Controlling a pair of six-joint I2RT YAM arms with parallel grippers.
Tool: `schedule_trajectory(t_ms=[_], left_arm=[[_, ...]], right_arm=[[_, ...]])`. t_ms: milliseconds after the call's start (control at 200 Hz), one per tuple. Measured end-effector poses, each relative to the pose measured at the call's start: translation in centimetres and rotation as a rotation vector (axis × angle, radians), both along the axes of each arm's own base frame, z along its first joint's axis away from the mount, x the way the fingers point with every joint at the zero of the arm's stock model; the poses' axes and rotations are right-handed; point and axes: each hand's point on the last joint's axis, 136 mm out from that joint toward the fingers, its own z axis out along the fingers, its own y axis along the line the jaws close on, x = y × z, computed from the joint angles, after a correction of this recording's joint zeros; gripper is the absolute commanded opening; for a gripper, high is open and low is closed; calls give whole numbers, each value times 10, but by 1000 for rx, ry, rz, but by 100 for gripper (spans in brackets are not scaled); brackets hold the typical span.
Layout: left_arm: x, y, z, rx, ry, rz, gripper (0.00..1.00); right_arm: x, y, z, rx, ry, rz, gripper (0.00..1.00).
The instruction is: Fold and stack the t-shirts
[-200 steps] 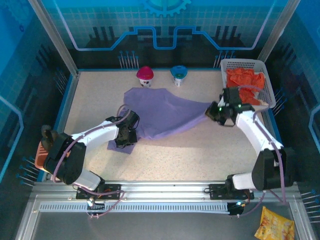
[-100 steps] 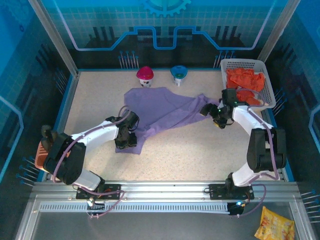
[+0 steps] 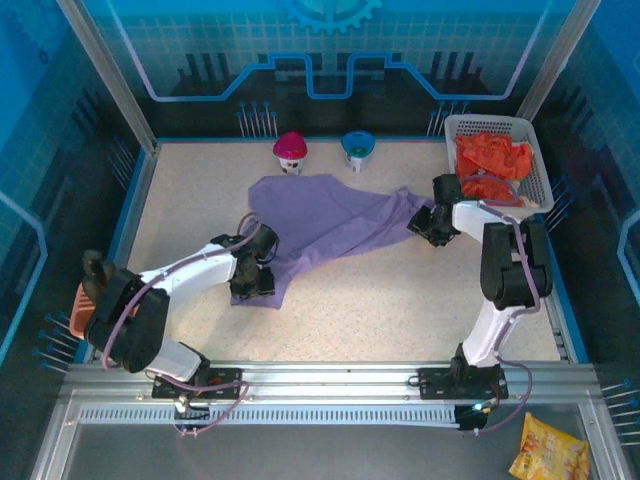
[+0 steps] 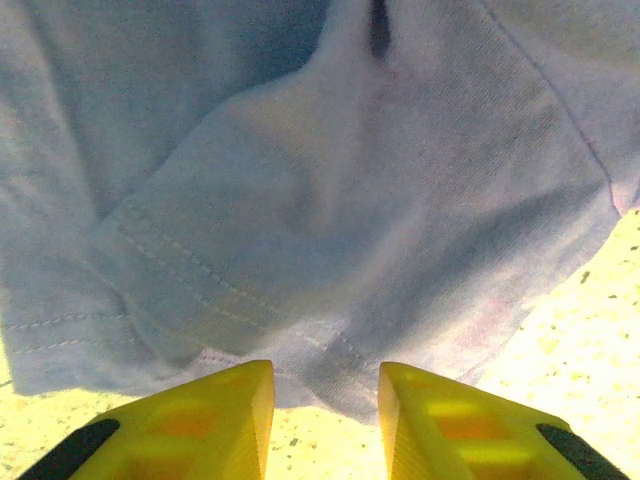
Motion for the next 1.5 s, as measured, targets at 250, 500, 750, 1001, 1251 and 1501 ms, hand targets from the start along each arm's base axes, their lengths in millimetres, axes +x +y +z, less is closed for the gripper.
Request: schedule_trajectory(t_ms=[250, 500, 750, 1001, 1251, 1501], left_arm=[[-4, 11, 8, -11, -18, 36, 38], [-5, 27, 11, -18, -8, 97, 38], [-12, 34, -2, -31, 5, 128, 36], [-6, 53, -5, -48, -1, 230, 64], [-6, 52, -15, -48, 32, 234, 55], [3, 56, -21, -12, 33, 229, 23]], right_arm=[[13, 3, -3, -5, -12, 8, 31], [11, 10, -5, -1, -12, 18, 10], [-4, 16, 11, 11, -37, 23, 0], [-29, 20, 81, 48, -152, 48, 0], [-74, 12, 107, 43, -164, 51, 0], [-104, 5, 126, 39, -160, 42, 0]])
